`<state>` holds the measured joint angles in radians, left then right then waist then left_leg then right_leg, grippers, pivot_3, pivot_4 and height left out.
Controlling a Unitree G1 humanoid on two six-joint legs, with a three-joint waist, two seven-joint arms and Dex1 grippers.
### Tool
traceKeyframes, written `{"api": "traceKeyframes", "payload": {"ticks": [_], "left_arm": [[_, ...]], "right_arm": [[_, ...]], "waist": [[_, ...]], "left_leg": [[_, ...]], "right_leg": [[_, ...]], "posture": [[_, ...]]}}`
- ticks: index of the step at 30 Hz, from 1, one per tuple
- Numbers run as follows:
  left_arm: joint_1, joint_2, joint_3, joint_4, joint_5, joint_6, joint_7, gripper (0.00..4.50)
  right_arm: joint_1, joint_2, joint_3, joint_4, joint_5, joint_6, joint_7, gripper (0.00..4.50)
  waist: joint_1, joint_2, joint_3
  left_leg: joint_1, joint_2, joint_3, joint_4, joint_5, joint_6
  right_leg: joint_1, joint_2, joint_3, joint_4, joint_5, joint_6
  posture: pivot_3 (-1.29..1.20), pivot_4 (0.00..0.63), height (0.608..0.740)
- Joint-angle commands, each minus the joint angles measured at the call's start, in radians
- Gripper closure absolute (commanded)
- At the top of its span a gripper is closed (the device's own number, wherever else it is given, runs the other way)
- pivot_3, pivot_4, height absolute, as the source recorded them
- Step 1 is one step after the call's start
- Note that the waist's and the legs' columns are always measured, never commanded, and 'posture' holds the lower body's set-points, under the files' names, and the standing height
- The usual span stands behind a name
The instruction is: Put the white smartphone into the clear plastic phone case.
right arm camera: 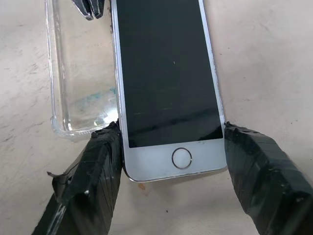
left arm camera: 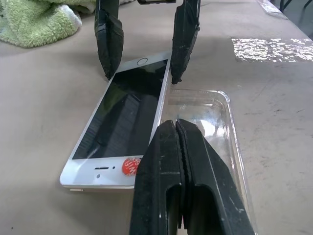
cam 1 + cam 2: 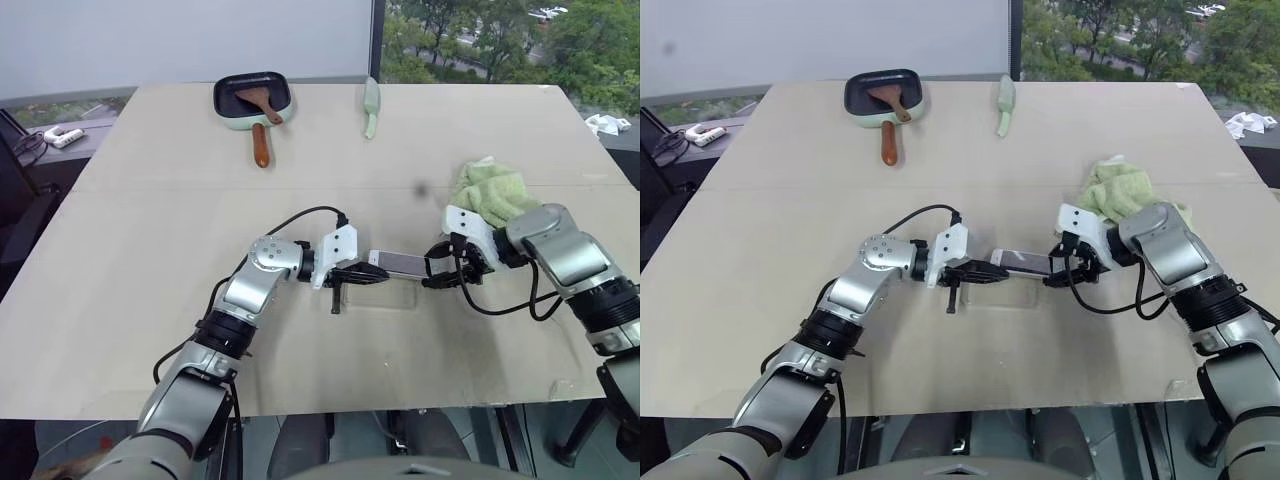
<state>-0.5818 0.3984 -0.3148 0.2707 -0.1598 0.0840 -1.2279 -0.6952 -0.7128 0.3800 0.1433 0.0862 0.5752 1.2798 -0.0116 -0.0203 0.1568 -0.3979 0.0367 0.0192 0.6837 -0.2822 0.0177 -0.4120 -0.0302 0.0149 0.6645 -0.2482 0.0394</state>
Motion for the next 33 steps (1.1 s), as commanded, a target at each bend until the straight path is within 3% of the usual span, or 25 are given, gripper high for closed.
{"api": "traceKeyframes", "payload": {"ticks": [1, 17, 33], "left_arm": [[-0.031, 0.006, 0.045, -0.004, -0.019, -0.018, 0.009, 4.50], [-0.042, 0.001, 0.077, -0.064, -0.060, 0.027, -0.004, 4.50], [0.010, 0.073, 0.028, -0.137, -0.033, 0.099, -0.055, 4.50]], "right_arm": [[0.004, -0.021, -0.045, -0.076, -0.015, -0.051, -0.041, 1.77], [0.151, -0.164, -0.063, -0.469, -0.074, -0.088, -0.115, 1.77], [0.196, -0.147, 0.023, -0.601, -0.182, 0.072, -0.173, 1.77]], "waist": [[0.000, 0.000, 0.000], [0.002, 0.001, 0.001], [0.003, 0.001, 0.001]], "left_leg": [[0.000, 0.000, 0.000, 0.000, 0.000, 0.000], [-0.002, 0.000, -0.001, 0.000, 0.000, 0.000], [-0.002, 0.000, -0.001, 0.000, 0.000, 0.000]], "right_leg": [[0.000, 0.000, 0.000, 0.000, 0.000, 0.000], [-0.001, 0.000, 0.000, -0.001, 0.000, 0.000], [-0.001, 0.000, 0.000, -0.001, 0.000, 0.000]], "posture": [[0.00, 0.150, 0.740], [0.00, 0.150, 0.740], [0.00, 0.150, 0.740]]}}
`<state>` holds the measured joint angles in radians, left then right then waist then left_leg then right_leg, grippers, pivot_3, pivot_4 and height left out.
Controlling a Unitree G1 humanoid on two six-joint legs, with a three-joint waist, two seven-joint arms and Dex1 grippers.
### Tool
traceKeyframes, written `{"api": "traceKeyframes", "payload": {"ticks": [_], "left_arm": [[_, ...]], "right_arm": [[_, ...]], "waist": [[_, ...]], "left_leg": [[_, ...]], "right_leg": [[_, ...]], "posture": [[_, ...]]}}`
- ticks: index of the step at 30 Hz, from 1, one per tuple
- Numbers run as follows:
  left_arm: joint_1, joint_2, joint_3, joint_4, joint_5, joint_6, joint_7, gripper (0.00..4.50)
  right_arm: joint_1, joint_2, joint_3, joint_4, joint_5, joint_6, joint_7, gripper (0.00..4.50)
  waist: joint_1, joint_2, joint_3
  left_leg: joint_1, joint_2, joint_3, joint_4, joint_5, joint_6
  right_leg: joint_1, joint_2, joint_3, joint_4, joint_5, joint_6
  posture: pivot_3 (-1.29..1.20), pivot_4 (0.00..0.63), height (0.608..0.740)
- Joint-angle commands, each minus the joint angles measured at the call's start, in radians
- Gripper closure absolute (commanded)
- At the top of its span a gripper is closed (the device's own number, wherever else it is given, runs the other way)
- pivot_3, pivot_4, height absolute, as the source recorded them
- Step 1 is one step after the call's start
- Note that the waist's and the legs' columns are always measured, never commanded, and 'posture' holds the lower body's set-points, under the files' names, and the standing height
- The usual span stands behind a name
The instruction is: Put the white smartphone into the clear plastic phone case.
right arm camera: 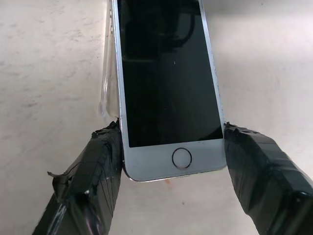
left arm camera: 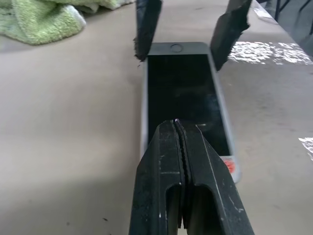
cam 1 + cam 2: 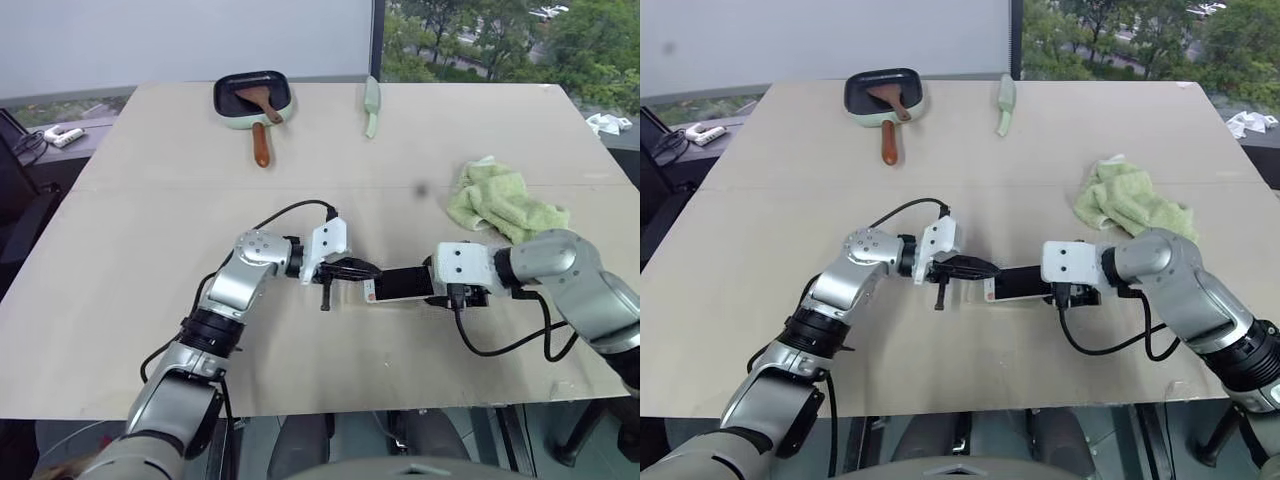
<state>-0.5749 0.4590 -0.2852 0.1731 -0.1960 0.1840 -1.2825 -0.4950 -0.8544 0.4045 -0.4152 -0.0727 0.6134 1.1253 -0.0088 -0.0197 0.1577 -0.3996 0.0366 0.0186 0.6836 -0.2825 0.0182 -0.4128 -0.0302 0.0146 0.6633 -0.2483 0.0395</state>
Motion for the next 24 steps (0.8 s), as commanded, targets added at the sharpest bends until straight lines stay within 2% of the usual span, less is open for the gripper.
{"api": "traceKeyframes", "payload": {"ticks": [1, 24], "left_arm": [[0.005, 0.019, -0.006, -0.037, 0.010, -0.004, -0.001, 4.50], [0.034, 0.015, -0.041, -0.041, 0.042, -0.005, 0.007, 4.50]], "right_arm": [[-0.004, -0.007, 0.004, -0.046, -0.031, 0.047, -0.024, 1.77], [-0.024, 0.025, 0.079, -0.195, -0.023, 0.274, -0.081, 1.77]], "waist": [[0.000, 0.000, 0.000], [-0.001, 0.000, 0.000]], "left_leg": [[0.000, 0.000, 0.000, 0.000, 0.000, 0.000], [0.000, 0.000, 0.000, 0.000, 0.000, 0.000]], "right_leg": [[0.000, 0.000, 0.000, 0.000, 0.000, 0.000], [0.000, 0.000, 0.000, 0.000, 0.000, 0.000]], "posture": [[0.00, 0.150, 0.740], [0.00, 0.150, 0.740]]}}
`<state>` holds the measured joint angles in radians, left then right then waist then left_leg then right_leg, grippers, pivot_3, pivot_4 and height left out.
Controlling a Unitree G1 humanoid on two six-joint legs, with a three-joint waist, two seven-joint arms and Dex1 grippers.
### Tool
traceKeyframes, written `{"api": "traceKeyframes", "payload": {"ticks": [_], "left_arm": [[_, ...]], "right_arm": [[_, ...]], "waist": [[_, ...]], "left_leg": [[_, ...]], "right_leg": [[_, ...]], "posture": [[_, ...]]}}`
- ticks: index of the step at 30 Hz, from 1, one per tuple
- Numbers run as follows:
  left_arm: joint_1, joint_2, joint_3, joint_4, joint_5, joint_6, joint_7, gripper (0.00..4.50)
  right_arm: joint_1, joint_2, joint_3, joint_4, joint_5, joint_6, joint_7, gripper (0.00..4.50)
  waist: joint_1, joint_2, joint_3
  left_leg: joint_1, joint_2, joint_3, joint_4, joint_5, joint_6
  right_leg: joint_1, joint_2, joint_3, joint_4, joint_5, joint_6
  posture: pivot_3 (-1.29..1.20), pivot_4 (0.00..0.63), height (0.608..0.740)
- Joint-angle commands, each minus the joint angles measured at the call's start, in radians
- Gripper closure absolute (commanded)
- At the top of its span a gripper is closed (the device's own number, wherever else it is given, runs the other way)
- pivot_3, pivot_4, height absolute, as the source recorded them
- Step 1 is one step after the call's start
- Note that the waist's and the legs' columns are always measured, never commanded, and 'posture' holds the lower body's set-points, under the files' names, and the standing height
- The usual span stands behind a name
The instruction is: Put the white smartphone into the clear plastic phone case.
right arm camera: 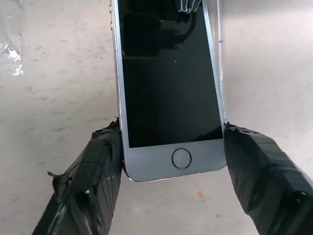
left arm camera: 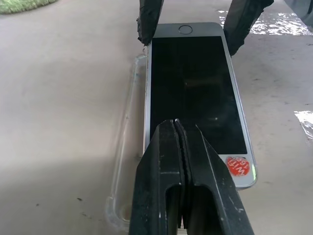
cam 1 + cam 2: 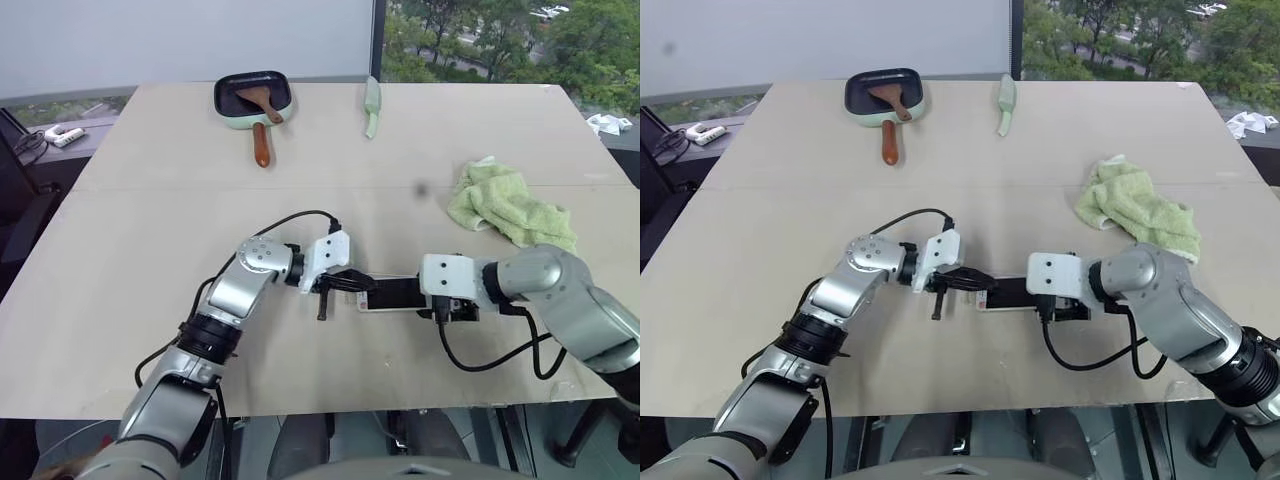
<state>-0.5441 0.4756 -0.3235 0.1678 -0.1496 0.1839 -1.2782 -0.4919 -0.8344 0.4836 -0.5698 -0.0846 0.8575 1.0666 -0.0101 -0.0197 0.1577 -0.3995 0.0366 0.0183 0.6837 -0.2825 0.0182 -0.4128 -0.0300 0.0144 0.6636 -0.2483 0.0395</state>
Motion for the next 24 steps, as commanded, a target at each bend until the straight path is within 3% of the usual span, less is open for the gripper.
{"api": "traceKeyframes", "payload": {"ticks": [1, 24], "left_arm": [[0.002, -0.002, -0.003, -0.036, -0.005, -0.003, 0.004, 4.50], [0.022, -0.002, -0.046, 0.007, 0.051, -0.013, 0.022, 4.50]], "right_arm": [[-0.031, 0.004, 0.004, -0.042, -0.013, 0.042, -0.027, 1.77], [-0.065, 0.017, 0.068, -0.082, 0.021, 0.221, -0.119, 1.77]], "waist": [[0.000, 0.000, 0.000], [-0.001, 0.000, 0.000]], "left_leg": [[0.000, 0.000, 0.000, 0.000, 0.000, 0.000], [0.000, 0.000, 0.000, 0.000, 0.000, 0.000]], "right_leg": [[0.000, 0.000, 0.000, 0.000, 0.000, 0.000], [0.000, 0.000, 0.000, 0.000, 0.000, 0.000]], "posture": [[0.00, 0.150, 0.740], [0.00, 0.150, 0.740]]}}
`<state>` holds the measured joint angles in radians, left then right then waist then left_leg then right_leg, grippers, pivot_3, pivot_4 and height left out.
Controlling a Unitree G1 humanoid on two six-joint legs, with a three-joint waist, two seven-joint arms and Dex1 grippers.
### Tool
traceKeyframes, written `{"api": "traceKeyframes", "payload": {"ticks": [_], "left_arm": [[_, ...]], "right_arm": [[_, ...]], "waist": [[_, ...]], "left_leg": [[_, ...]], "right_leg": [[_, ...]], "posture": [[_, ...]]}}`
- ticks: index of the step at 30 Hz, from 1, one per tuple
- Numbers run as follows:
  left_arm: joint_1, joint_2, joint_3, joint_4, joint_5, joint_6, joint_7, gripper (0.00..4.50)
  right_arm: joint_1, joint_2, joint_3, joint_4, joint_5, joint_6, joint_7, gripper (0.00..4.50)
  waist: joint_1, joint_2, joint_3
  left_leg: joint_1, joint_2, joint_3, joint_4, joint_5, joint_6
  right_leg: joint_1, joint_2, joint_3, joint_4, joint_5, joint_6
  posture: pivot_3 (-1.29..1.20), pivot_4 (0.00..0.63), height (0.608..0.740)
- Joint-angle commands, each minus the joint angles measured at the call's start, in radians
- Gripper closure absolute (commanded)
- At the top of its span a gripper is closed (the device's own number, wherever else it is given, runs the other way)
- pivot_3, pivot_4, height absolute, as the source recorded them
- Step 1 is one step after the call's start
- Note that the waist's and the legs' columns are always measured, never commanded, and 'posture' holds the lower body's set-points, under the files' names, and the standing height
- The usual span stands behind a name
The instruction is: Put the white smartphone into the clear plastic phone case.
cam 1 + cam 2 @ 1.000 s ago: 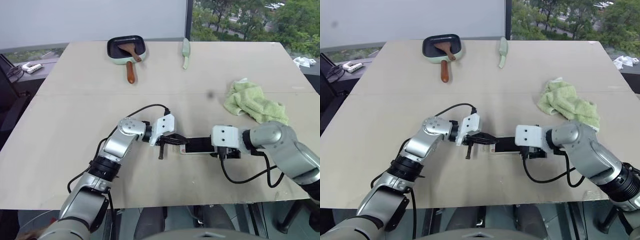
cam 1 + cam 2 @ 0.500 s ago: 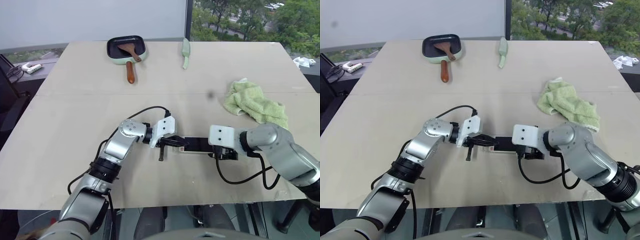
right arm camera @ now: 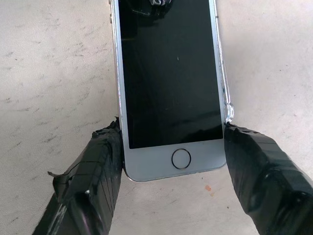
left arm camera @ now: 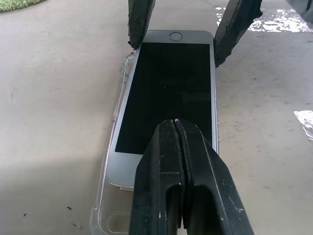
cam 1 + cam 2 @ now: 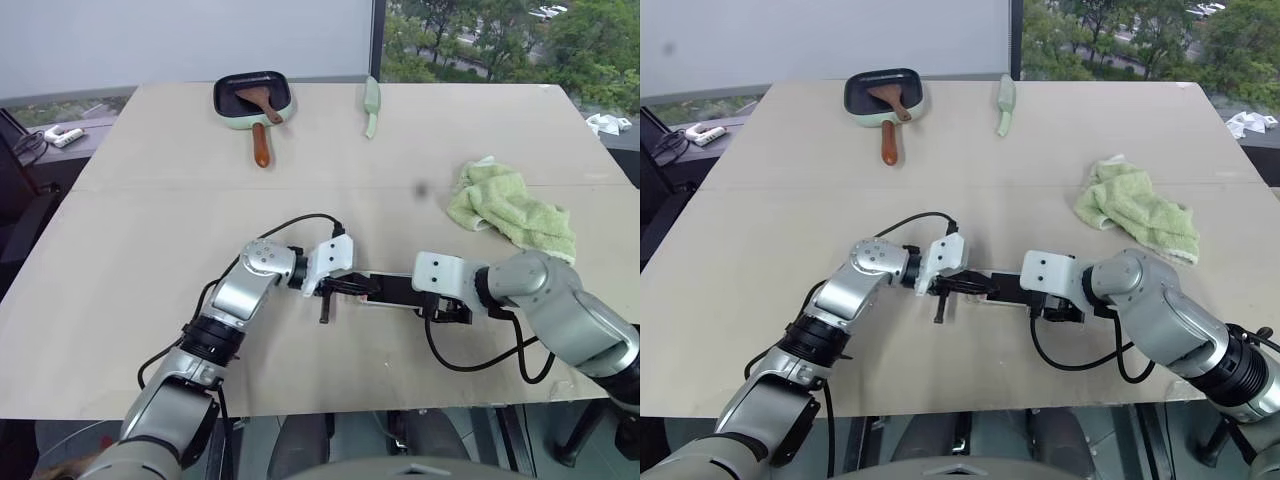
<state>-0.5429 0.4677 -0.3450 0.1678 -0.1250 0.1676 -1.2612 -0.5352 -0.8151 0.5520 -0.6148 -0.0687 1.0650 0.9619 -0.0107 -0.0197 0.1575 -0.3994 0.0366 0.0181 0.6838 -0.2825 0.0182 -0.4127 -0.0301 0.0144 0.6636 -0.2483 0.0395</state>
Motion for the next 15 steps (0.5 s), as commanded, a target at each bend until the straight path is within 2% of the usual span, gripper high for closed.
{"api": "traceKeyframes", "payload": {"ticks": [1, 15], "left_arm": [[0.023, 0.008, -0.028, 0.012, 0.031, 0.005, 0.008, 4.50], [0.055, 0.022, -0.065, 0.036, 0.055, 0.073, 0.041, 4.50]], "right_arm": [[-0.024, 0.000, 0.000, -0.036, 0.007, 0.018, -0.018, 1.77], [-0.025, 0.005, 0.018, -0.015, 0.017, 0.013, -0.059, 1.77]], "waist": [[0.000, 0.000, 0.000], [-0.001, 0.000, -0.006]], "left_leg": [[0.000, 0.000, 0.000, 0.000, 0.000, 0.000], [0.002, 0.000, 0.000, 0.000, 0.000, 0.000]], "right_leg": [[0.000, 0.000, 0.000, 0.000, 0.000, 0.000], [0.001, 0.000, 0.000, 0.001, 0.000, 0.000]], "posture": [[0.00, 0.150, 0.740], [0.00, 0.150, 0.740]]}}
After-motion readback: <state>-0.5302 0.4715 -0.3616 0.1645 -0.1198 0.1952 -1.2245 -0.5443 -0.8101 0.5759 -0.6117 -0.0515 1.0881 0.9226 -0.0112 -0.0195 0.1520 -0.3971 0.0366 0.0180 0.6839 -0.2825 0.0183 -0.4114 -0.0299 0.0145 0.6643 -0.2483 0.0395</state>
